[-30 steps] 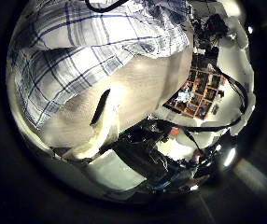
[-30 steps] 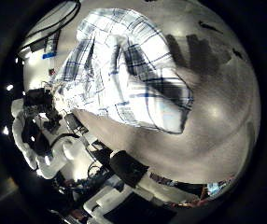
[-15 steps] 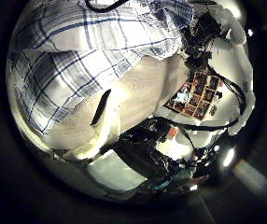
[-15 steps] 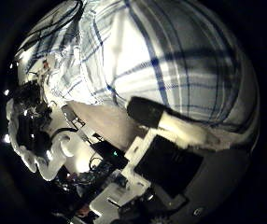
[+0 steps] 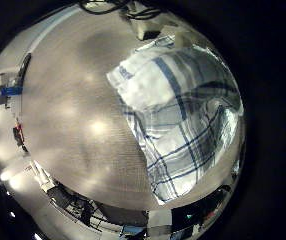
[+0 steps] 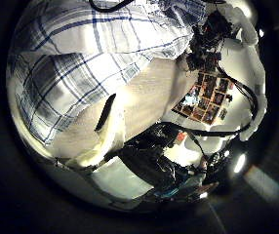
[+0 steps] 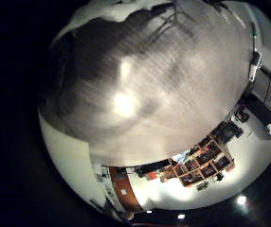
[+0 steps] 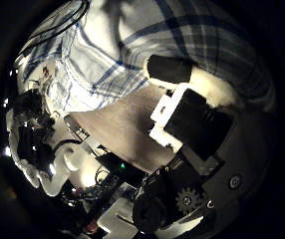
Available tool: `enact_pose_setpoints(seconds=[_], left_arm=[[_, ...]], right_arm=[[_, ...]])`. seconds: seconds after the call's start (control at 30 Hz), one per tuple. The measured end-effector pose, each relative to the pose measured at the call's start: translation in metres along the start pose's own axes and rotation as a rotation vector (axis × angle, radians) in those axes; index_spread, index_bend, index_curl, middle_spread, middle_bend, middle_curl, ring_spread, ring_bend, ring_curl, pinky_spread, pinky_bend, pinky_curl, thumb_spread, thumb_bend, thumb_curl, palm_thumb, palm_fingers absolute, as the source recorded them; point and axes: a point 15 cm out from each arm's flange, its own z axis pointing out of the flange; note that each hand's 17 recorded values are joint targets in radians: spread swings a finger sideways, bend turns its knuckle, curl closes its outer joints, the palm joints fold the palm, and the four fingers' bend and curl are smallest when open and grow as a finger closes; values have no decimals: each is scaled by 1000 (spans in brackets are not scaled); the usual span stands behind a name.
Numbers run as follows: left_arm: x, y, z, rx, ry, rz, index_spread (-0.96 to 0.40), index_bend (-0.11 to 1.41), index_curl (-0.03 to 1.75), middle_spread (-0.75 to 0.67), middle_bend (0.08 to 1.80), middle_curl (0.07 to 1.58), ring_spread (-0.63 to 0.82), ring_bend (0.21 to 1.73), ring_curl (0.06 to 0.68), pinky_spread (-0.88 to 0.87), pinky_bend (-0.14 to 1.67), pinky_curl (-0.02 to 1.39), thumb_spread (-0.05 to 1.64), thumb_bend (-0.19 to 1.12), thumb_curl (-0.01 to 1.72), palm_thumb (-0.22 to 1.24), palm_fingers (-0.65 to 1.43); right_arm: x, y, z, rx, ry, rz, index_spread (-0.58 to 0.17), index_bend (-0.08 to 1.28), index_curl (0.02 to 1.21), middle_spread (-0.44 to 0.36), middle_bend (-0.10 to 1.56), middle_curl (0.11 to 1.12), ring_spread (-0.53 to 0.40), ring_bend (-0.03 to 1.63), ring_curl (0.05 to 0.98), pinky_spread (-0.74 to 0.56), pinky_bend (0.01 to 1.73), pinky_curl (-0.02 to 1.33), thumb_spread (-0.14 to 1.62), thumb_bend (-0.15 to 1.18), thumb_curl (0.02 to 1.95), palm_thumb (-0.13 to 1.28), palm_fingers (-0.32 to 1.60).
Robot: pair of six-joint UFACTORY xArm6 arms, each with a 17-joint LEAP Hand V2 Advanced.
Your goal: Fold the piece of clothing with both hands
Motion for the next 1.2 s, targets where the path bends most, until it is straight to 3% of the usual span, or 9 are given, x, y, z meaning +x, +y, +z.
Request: enact_pose_setpoints(seconds=[0.2, 0.73, 1.03, 1.13, 1.2], left_arm=[[10, 4, 11, 3, 5, 14, 5, 182, 392, 224, 180, 321, 352, 599, 236, 418, 254, 383, 1197, -17, 334, 403, 159], [15, -1, 10, 39, -3, 39, 5, 181, 389, 222, 181, 319, 359, 600, 235, 417, 256, 373, 1201, -17, 331, 406, 158], [16, 0, 8, 38, -1, 36, 5, 182, 388, 221, 182, 318, 363, 598, 234, 416, 256, 369, 1201, -17, 331, 406, 161], [17, 3, 5, 34, 0, 36, 5, 183, 389, 221, 183, 320, 366, 595, 234, 416, 254, 367, 1201, -17, 331, 406, 163], [18, 6, 3, 31, 1, 35, 5, 182, 389, 220, 182, 320, 368, 595, 233, 416, 254, 367, 1203, -16, 332, 408, 164]], right_arm=[[0, 0, 0, 0, 0, 0, -340, 987, 817, -161, 1255, 768, -204, 1388, 597, -217, 1434, 519, 1135, 63, 559, 970, 1143], [0, 0, 0, 0, 0, 0, -303, 1031, 876, -138, 1319, 763, -195, 1420, 648, -177, 1417, 629, 1171, 7, 655, 1005, 1105], [0, 0, 0, 0, 0, 0, -298, 1023, 886, -135, 1318, 754, -196, 1417, 659, -181, 1381, 681, 1202, -25, 660, 924, 1089], [0, 0, 0, 0, 0, 0, -328, 797, 841, -167, 1203, 704, -215, 1371, 628, -288, 1324, 650, 1220, -60, 591, 755, 873], [0, 0, 0, 0, 0, 0, -342, 497, 793, -201, 969, 650, -247, 1397, 643, -372, 1413, 675, 1213, -77, 531, 626, 360]])
